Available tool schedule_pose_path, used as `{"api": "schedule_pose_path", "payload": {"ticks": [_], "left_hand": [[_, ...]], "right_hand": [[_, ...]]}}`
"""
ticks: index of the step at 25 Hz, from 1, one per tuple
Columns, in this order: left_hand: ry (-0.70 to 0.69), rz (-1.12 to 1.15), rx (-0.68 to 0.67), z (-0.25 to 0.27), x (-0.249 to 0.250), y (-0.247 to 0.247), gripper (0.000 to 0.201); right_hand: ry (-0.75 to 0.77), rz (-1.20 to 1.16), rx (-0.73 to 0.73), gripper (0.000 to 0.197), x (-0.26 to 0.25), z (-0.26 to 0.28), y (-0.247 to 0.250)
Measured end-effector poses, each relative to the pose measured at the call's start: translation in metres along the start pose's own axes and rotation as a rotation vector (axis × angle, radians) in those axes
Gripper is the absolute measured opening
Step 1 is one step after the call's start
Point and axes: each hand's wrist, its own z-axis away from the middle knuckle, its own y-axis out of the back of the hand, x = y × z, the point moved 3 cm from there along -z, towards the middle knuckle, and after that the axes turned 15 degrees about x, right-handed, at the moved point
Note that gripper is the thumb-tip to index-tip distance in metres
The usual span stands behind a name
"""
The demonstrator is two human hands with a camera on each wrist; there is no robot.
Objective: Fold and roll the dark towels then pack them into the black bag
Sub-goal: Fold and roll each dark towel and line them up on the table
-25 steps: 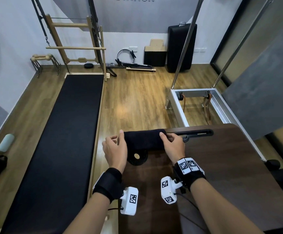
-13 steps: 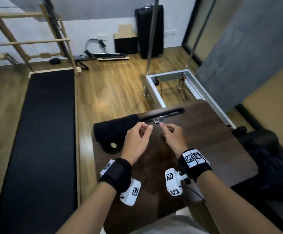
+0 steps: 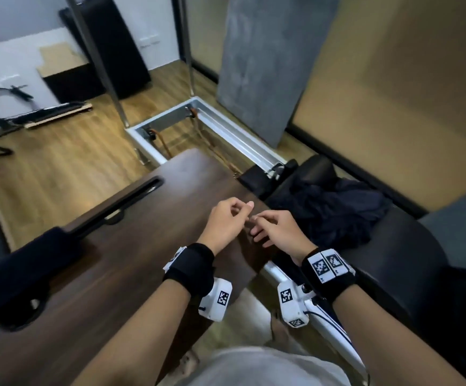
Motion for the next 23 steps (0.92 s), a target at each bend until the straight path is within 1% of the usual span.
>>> {"api": "schedule_pose_path", "payload": {"ticks": [4, 6, 9, 11, 13, 14, 17, 18, 19, 20, 21, 22, 23], "left_hand": [[0.03, 0.001, -0.094, -0.017, 0.031, -0.107, 0.029], [0.054, -0.023, -0.136, -0.023, 0.042, -0.16, 0.029], [0.078, -0.061, -0.154, -0.034, 0.052, -0.22, 0.03], [0.106, -0.095, -0.156, -0.041, 0.052, -0.246, 0.03], [0.169, -0.136, -0.129, -0.05, 0.049, -0.267, 0.03], [0.208, -0.15, -0.105, -0.055, 0.046, -0.274, 0.029], [0.306, -0.16, -0.044, -0.067, 0.036, -0.286, 0.027], [0.322, -0.165, -0.038, -0.068, 0.033, -0.288, 0.025], [0.335, -0.168, -0.028, -0.07, 0.031, -0.29, 0.024], [0.348, -0.166, -0.014, -0.071, 0.028, -0.291, 0.023], [0.357, -0.163, 0.004, -0.072, 0.027, -0.292, 0.023], [0.363, -0.156, 0.023, -0.073, 0.026, -0.291, 0.023], [0.369, -0.152, 0.037, -0.074, 0.025, -0.29, 0.023]], "right_hand": [[-0.078, -0.102, 0.099, 0.021, 0.044, -0.043, 0.091], [-0.153, -0.133, 0.174, 0.019, 0.077, -0.072, 0.134], [-0.249, -0.097, 0.238, 0.018, 0.127, -0.117, 0.179], [-0.277, -0.034, 0.207, 0.016, 0.155, -0.145, 0.189], [-0.293, 0.039, 0.139, 0.014, 0.174, -0.171, 0.188], [-0.287, 0.085, 0.103, 0.019, 0.18, -0.184, 0.183], [-0.231, 0.254, -0.015, 0.049, 0.19, -0.213, 0.164], [-0.206, 0.329, -0.037, 0.054, 0.193, -0.218, 0.16], [-0.181, 0.404, -0.046, 0.053, 0.198, -0.223, 0.158], [-0.156, 0.467, -0.03, 0.044, 0.202, -0.227, 0.157], [-0.131, 0.505, 0.015, 0.031, 0.205, -0.23, 0.158], [-0.11, 0.492, 0.079, 0.017, 0.205, -0.233, 0.16], [-0.091, 0.434, 0.144, 0.01, 0.204, -0.235, 0.164]]}}
